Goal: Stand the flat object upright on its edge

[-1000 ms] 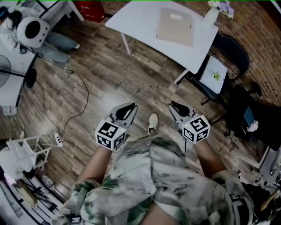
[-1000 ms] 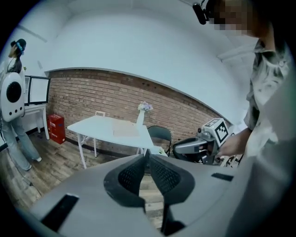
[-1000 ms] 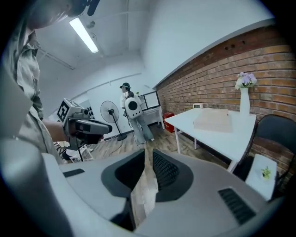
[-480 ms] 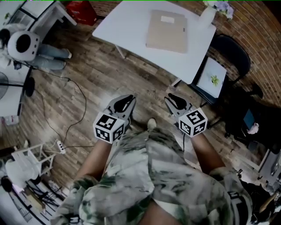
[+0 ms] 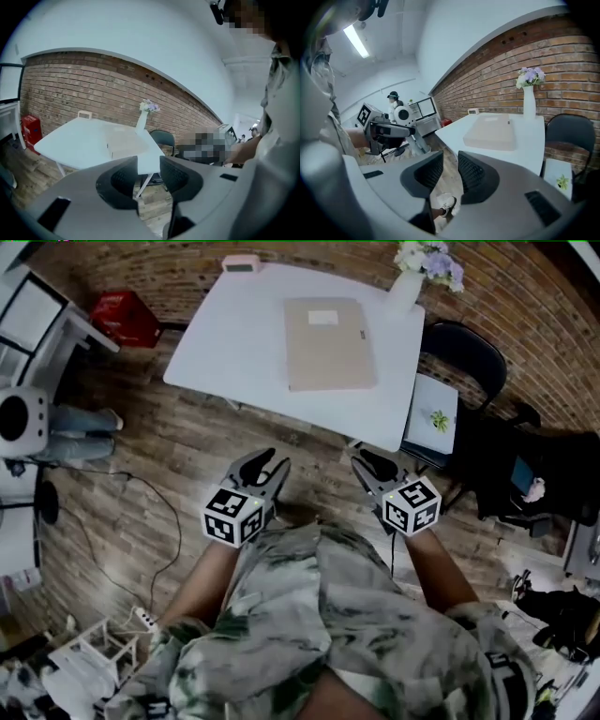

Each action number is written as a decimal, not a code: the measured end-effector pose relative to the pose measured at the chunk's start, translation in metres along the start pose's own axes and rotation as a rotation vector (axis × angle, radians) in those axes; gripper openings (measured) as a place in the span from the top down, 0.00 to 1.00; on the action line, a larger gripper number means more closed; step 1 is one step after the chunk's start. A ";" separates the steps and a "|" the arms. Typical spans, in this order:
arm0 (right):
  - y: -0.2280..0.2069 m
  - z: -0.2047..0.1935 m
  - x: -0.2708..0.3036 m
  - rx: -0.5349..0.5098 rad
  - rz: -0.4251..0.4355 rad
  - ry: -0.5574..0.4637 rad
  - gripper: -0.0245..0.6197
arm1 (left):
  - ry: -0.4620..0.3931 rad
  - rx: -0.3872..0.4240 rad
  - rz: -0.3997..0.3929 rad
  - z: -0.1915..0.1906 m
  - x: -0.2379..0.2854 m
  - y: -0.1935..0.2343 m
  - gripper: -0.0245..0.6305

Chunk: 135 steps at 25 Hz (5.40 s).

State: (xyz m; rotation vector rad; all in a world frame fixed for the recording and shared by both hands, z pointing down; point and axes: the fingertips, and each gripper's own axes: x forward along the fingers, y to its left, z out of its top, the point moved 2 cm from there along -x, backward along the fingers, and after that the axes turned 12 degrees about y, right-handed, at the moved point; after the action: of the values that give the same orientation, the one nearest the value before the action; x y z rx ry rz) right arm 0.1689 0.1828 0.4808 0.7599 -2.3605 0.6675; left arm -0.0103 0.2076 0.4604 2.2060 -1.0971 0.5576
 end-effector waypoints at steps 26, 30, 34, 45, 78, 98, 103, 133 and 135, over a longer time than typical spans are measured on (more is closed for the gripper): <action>-0.121 0.143 0.132 0.232 -0.318 0.045 0.75 | 0.099 0.026 -0.293 0.120 0.080 0.213 0.74; -0.166 0.154 0.143 0.246 -0.319 0.059 0.73 | 0.129 0.016 -0.291 0.137 0.112 0.225 0.74; -0.207 0.160 0.154 0.256 -0.306 0.083 0.72 | 0.156 -0.015 -0.277 0.151 0.142 0.231 0.73; -0.316 0.159 0.189 0.285 -0.218 0.180 0.67 | 0.261 -0.116 -0.222 0.164 0.226 0.245 0.71; -0.359 0.149 0.228 0.548 0.056 0.229 0.72 | 0.423 -0.401 -0.286 0.145 0.318 0.281 0.68; -0.319 0.227 0.224 0.454 0.036 0.075 0.75 | 0.351 -0.211 -0.233 0.211 0.268 0.323 0.69; -0.319 0.262 0.229 0.397 0.013 0.022 0.76 | 0.314 -0.134 -0.215 0.242 0.266 0.343 0.69; -0.378 0.376 0.262 0.160 -0.269 -0.136 0.78 | 0.144 0.249 -0.173 0.402 0.323 0.425 0.70; -0.386 0.382 0.264 0.146 -0.293 -0.140 0.78 | 0.133 0.268 -0.168 0.412 0.330 0.429 0.70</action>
State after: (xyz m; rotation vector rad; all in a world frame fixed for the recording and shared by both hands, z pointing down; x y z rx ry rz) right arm 0.1005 -0.4171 0.4838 1.2242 -2.2745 0.6824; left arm -0.1313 -0.4602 0.5007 2.4210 -0.7972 0.8027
